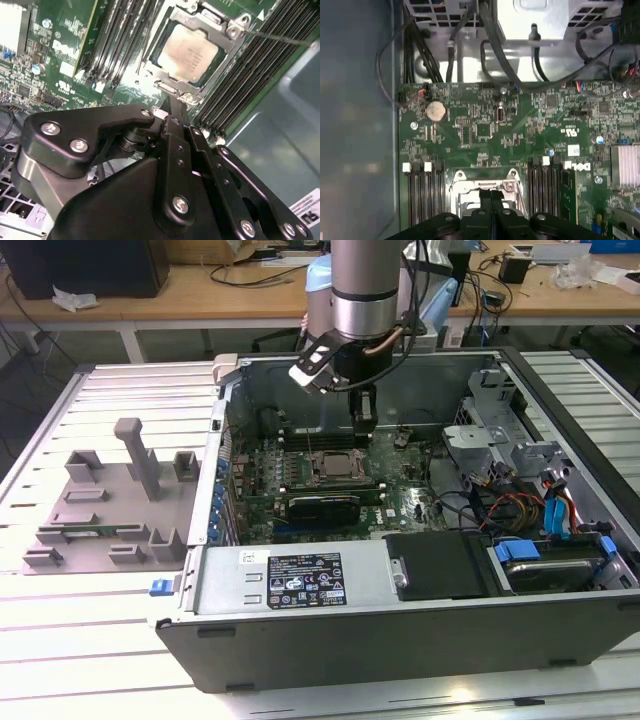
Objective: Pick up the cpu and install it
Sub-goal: 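Close the cpu cover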
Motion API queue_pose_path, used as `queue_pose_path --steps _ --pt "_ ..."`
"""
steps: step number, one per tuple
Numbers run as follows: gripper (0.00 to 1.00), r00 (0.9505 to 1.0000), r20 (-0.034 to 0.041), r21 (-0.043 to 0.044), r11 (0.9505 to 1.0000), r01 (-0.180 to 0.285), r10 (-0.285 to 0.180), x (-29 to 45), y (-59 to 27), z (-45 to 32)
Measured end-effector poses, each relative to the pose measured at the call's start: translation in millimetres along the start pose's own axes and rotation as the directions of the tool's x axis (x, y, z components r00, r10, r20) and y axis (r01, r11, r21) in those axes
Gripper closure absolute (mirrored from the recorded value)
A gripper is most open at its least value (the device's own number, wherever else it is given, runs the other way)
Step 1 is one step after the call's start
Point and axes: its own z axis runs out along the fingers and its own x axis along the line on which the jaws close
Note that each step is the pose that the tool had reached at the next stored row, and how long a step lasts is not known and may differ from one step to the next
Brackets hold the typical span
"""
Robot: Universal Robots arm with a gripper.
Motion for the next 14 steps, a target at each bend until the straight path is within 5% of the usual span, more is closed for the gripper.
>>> queue_pose_path --steps 2,4,6,14 --pt "0.89 1.0000 0.0005 0.0034 1.0000 0.000 0.000 0.1 -0.7 0.1" --pt "0.89 1.0000 0.0013 0.0220 0.9998 0.001 -0.001 0.1 -0.6 0.2" --pt "0.89 1.0000 0.0015 0.0264 0.9997 0.001 -0.001 0.0 -0.6 0.1" --pt "0.89 1.0000 0.0014 0.0290 0.9996 0.001 -0.001 -0.2 -9.9 1.4"
